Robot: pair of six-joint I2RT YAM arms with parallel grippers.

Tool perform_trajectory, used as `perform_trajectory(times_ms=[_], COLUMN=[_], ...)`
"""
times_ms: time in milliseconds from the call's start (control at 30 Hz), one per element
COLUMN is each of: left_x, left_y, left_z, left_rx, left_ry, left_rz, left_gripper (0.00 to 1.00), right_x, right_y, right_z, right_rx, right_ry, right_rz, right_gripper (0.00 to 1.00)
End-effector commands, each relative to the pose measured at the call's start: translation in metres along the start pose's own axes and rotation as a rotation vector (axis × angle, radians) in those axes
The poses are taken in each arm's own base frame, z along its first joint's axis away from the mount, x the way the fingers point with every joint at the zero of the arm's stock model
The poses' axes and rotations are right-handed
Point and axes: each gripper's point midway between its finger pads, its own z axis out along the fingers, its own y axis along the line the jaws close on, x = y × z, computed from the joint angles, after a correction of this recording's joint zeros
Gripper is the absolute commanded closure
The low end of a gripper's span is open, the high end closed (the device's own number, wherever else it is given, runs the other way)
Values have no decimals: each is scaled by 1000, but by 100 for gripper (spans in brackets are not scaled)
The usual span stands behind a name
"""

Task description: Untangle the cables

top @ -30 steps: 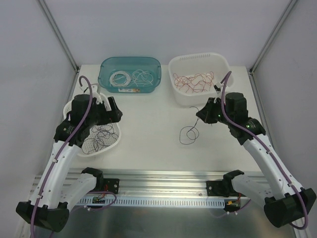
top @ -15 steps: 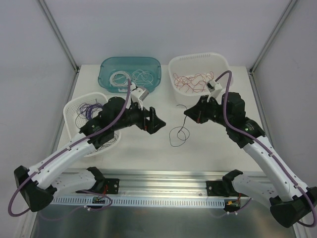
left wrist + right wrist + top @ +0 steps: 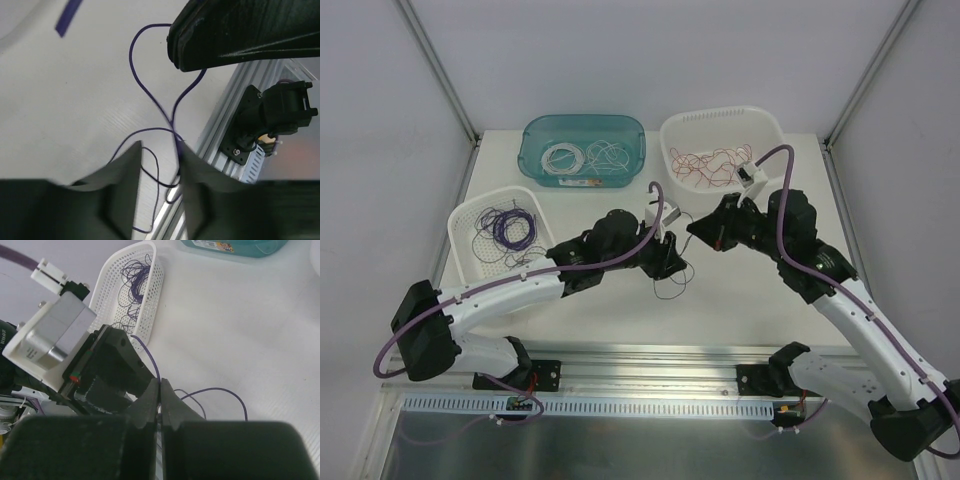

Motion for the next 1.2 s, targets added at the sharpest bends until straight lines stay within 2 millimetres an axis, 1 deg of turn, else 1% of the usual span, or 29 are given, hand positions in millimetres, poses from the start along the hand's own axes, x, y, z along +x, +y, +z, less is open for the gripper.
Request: perform_trajectory(times_ms=[0, 67, 100, 133, 167, 200, 233, 267, 300, 333, 367, 400, 433, 467, 500, 533, 600, 633, 667, 700, 733, 800, 833, 900, 967, 1000, 1100, 1133, 1167], left_x=[-38, -41, -39, -43, -40, -43, -46, -45, -45, -47, -42, -43, -43, -35, -36, -40, -23, -27, -24, -18, -14, -9, -1, 6, 19, 21, 41, 48, 61], left_y=[-12, -7, 1, 2, 9, 17, 21, 30, 36, 42, 52, 68, 79, 91, 113, 122, 151, 171, 182, 190, 210, 222, 233, 242, 251, 252, 260, 262, 262], left_z=[0, -4, -6, -12, -14, -18, -24, -27, -30, -35, -40, -46, -53, -58, -68, -79, -100, -122, -135, -151, -173, -197, -221, -247, -269, -276, -293, -294, -293], left_rx=[16, -16, -51, -67, -97, -143, -165, -194, -214, -236, -267, -312, -344, -380, -441, -470, -587, -659, -706, -752, -831, -905, -983, -1069, -1147, -1167, -1237, -1248, -1257], left_ry=[-128, -146, -152, -173, -176, -197, -209, -209, -210, -217, -200, -205, -210, -200, -215, -246, -222, -261, -265, -257, -270, -273, -274, -270, -242, -242, -206, -190, -151], left_rz=[45, 50, 56, 59, 54, 54, 53, 42, 29, 13, -21, -49, -74, -114, -151, -170, -236, -269, -294, -316, -353, -371, -405, -410, -423, -425, -473, -488, -514], left_gripper=[75, 98, 100, 100, 100, 100, 100, 100, 100, 100, 100, 100, 100, 100, 100, 100, 100, 100, 100, 100, 100, 100, 100, 100, 100, 100, 98, 97, 96], right_x=[-24, -22, -19, -16, -15, -14, -10, -10, -10, -9, -11, -12, -13, -16, -18, -15, -22, -22, -21, -20, -20, -18, -18, -17, -17, -15, -14, -14, -15], right_y=[15, 6, 2, -3, -8, -11, -15, -17, -19, -21, -24, -26, -29, -35, -38, -44, -50, -56, -58, -59, -60, -66, -66, -68, -68, -70, -71, -72, -73], right_z=[-10, -13, -13, -14, -14, -16, -16, -17, -18, -20, -22, -24, -28, -30, -33, -37, -45, -49, -51, -54, -56, -59, -61, -63, -64, -64, -65, -65, -66], right_rx=[-34, 13, 33, 55, 82, 97, 112, 123, 133, 146, 166, 182, 204, 244, 267, 297, 353, 381, 391, 395, 401, 427, 430, 440, 442, 446, 451, 453, 460], right_ry=[-91, -94, -91, -81, -79, -74, -57, -58, -55, -51, -58, -59, -51, -58, -59, -41, -59, -48, -43, -43, -45, -42, -46, -45, -45, -35, -22, -21, -24], right_rz=[-34, -39, -48, -48, -48, -60, -61, -67, -80, -87, -96, -104, -128, -138, -150, -173, -189, -231, -244, -256, -266, -278, -283, -290, -298, -307, -318, -326, -328], right_gripper=[99, 99, 99, 98, 96, 86, 79, 71, 55, 49, 42, 29, 23, 17, 9, 6, 1, 3, 3, 3, 3, 3, 3, 3, 3, 3, 3, 3, 3])
